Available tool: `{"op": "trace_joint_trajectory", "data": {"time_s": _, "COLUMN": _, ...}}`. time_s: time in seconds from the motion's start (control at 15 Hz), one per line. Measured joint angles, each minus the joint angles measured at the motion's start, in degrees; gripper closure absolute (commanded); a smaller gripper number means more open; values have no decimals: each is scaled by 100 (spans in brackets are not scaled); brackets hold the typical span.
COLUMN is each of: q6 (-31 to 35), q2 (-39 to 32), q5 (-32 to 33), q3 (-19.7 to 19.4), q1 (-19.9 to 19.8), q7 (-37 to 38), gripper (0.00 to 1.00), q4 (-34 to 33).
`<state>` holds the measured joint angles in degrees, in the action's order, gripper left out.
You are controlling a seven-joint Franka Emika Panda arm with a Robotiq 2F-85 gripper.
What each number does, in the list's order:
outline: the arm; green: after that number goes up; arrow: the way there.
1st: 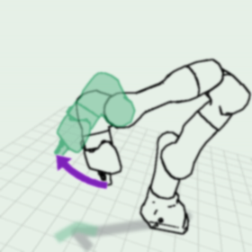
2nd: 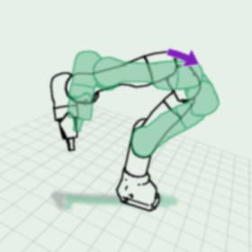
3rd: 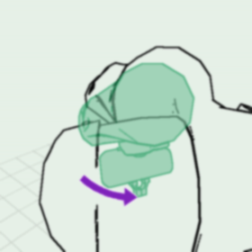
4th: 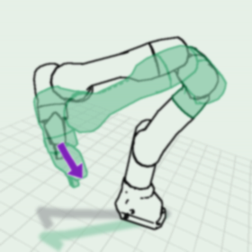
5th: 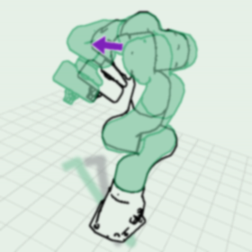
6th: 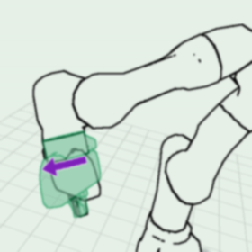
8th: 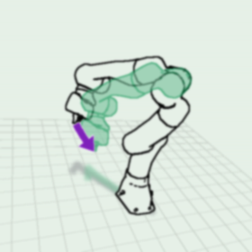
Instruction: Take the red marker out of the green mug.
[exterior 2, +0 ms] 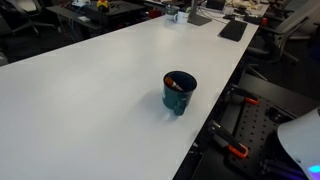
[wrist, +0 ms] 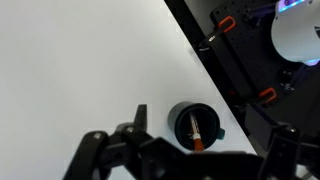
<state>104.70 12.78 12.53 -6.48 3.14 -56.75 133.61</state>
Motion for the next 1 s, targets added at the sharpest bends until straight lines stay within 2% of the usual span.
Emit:
{"op": "trace_joint_trajectory", "data": {"time_s": 0.53, "q6": 1820, "q2": -2012, "q5": -8, "q3": 428, "q1": -17, "q7": 216, "gripper": 0, "q4": 0}}
{"op": "trace_joint_trajectory", "data": {"time_s": 0.73, "q6": 2079, "q2": -2255, "q5": 30, "q3": 695, "q1": -2, "q7": 437, "gripper": 0, "q4": -23}}
{"op": "trace_joint_trajectory", "data": {"time_s": 1.0, "q6": 2108, "q2": -2269, "q5": 244, "q3": 943, "q1": 57, "q7": 801, "gripper": 0, "q4": -24}}
